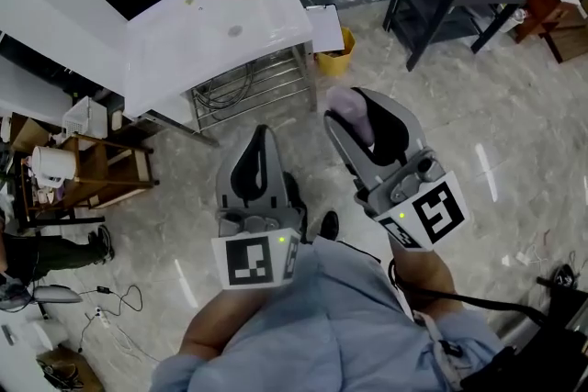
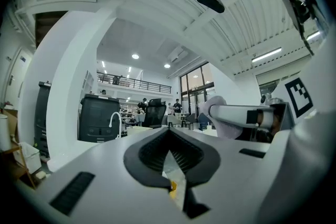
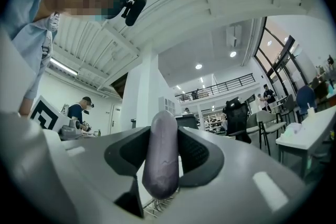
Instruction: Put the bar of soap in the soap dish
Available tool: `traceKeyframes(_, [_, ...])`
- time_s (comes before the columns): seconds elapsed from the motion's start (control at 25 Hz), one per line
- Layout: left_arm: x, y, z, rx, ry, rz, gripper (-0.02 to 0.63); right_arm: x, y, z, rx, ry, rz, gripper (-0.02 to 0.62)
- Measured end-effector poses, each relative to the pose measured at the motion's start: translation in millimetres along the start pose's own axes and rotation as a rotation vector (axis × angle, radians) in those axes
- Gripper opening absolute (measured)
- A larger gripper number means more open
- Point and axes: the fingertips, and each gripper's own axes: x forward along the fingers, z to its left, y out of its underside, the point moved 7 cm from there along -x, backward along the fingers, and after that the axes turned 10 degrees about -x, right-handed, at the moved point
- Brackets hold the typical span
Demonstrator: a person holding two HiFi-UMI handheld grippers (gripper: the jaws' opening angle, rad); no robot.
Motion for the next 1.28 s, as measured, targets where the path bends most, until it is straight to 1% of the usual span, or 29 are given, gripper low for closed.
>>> traceKeyframes(0.12, [12.0, 7.9, 12.4, -0.012, -0.008, 0.010, 0.005, 11.6, 10.0, -10.1, 0.009, 0.006, 0.014, 0.152])
traceKeyframes(0.28, [37.2, 11.8, 35.0, -0.039, -0.017, 0.003, 0.005, 38.4, 21.2, -16.2, 0.012, -0.010, 0.029, 0.152])
traceKeyframes(0.56, [99.3, 3.0, 85.4, -0.056, 0.009, -0.002, 0.005, 117.5, 36.7, -30.1, 0.006, -0.059, 0.035, 0.152])
traceKeyframes(0.8, [145.2, -15.7, 134.0, -0.070, 0.021, -0.040, 0.005, 187.3, 39.8, -41.9, -0.020, -0.070, 0.024, 0.152])
traceKeyframes(0.92, [162.3, -17.4, 153.4, -0.081, 0.031, -0.044, 0.005, 213.9, 45.5, -44.4, -0.027, -0.076, 0.023, 0.152])
traceKeyframes(1.12, [188.7, -17.4, 178.7, -0.107, 0.054, -0.032, 0.005, 248.4, 52.5, -50.0, -0.030, -0.068, 0.041, 0.152])
traceKeyframes(1.28, [204.5, -12.5, 185.4, -0.116, 0.076, -0.008, 0.005, 260.8, 57.4, -60.9, -0.032, -0.047, 0.060, 0.152])
